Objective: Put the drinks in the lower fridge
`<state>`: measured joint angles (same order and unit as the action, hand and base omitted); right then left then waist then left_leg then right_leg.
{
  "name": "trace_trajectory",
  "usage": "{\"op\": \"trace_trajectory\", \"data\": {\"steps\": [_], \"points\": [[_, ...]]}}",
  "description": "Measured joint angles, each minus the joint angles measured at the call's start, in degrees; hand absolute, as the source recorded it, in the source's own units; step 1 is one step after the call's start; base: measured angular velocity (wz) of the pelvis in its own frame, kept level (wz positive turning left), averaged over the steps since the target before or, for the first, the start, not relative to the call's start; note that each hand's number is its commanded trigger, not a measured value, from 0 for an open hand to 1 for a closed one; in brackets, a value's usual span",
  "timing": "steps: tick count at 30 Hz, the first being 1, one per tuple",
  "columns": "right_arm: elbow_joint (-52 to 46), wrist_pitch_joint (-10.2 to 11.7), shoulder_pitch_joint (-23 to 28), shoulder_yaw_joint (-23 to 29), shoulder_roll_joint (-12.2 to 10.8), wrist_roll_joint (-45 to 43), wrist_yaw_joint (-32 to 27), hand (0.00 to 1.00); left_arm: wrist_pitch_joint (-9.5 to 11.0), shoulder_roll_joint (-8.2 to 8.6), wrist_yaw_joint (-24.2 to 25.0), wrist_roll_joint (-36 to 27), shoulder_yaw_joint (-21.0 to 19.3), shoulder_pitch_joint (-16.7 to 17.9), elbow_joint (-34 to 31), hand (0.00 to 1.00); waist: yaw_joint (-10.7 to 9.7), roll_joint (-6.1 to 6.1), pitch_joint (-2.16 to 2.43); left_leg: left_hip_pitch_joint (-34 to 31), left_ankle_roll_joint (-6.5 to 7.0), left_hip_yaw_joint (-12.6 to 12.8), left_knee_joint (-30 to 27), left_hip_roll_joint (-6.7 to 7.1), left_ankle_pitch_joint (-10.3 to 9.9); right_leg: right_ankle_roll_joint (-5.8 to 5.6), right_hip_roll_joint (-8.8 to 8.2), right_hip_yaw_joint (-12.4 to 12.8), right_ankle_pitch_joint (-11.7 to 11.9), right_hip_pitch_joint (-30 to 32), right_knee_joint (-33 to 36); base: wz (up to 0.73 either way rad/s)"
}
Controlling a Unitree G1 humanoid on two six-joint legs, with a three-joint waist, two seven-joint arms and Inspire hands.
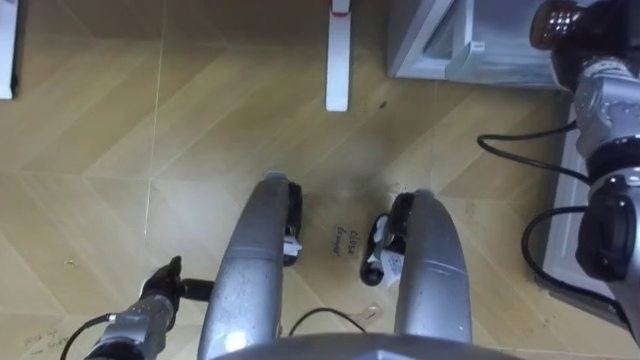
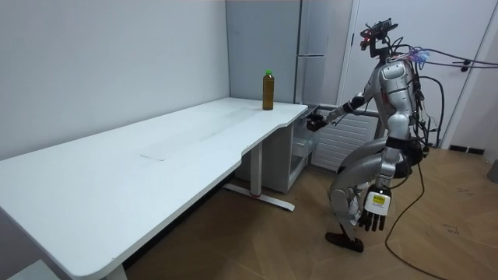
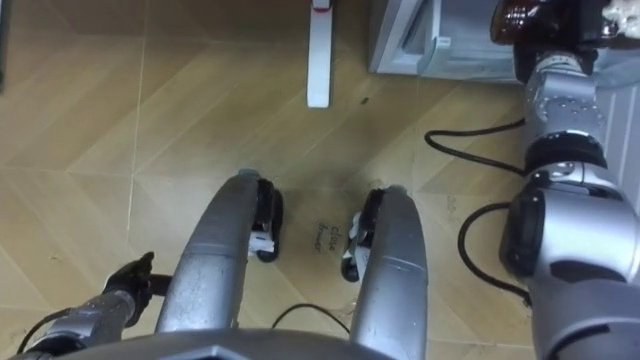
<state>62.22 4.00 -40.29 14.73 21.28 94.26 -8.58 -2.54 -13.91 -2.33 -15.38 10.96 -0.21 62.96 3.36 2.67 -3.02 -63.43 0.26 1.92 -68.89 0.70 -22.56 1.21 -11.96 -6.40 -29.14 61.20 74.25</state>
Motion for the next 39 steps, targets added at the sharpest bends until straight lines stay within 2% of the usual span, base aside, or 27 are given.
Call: {"op": "trace_trajectory", "data": {"steps": [14, 20, 29, 32, 39], "points": [[-0.08, 0.23, 0.01, -0.02, 0.12, 0.94, 0.00, 0.00, 0.01, -0.68, -0.66, -0.05, 0.06, 2.27, -1.20, 0.00, 0.38, -0.15, 0.10, 1.14, 0.02, 0.04, 0.35, -0.29, -0.04, 0.03, 0.13, -0.22, 0.06, -1.18, -0.64, 0.00], [-0.07, 0.22, 0.01, -0.10, 0.57, 0.93, -0.01, 0.00, -0.03, -1.34, -1.46, -0.06, 1.71, 3.41, -2.30, 0.00, 0.28, -0.18, 0.11, 1.45, 0.05, 0.04, 1.43, -0.34, -0.02, -0.05, 0.28, -0.34, 0.44, -1.50, -1.88, 0.00], [-0.13, 0.52, 0.44, -0.14, 1.26, 0.40, 0.06, 0.00, -0.05, -1.77, -1.44, -0.06, 2.35, 3.55, -3.14, 0.00, -0.38, -0.12, 0.15, 3.23, 0.05, 0.27, 3.35, -0.33, -0.02, -0.11, 0.30, -0.45, 0.57, -3.12, -3.76, 0.00], [-0.14, 0.47, 0.42, -0.55, 1.42, 0.45, 0.10, 0.00, -0.01, -2.37, -1.11, -0.17, 2.87, 3.55, -3.88, 0.00, -0.24, -0.05, 0.19, 3.26, 0.02, 0.19, 3.62, -1.11, -0.02, 0.03, 1.14, -0.63, 0.97, -3.31, -4.57, -0.07], [-0.14, 0.46, 0.42, -1.75, 1.63, 0.85, 0.15, 0.00, -0.04, -2.64, -0.99, -0.20, 3.82, 3.60, -3.93, 0.00, -0.44, 0.01, 0.23, 3.35, 0.01, 0.28, 3.82, -1.14, -0.01, 0.03, 1.13, -0.62, 1.03, -3.34, -4.75, -0.01]]}}
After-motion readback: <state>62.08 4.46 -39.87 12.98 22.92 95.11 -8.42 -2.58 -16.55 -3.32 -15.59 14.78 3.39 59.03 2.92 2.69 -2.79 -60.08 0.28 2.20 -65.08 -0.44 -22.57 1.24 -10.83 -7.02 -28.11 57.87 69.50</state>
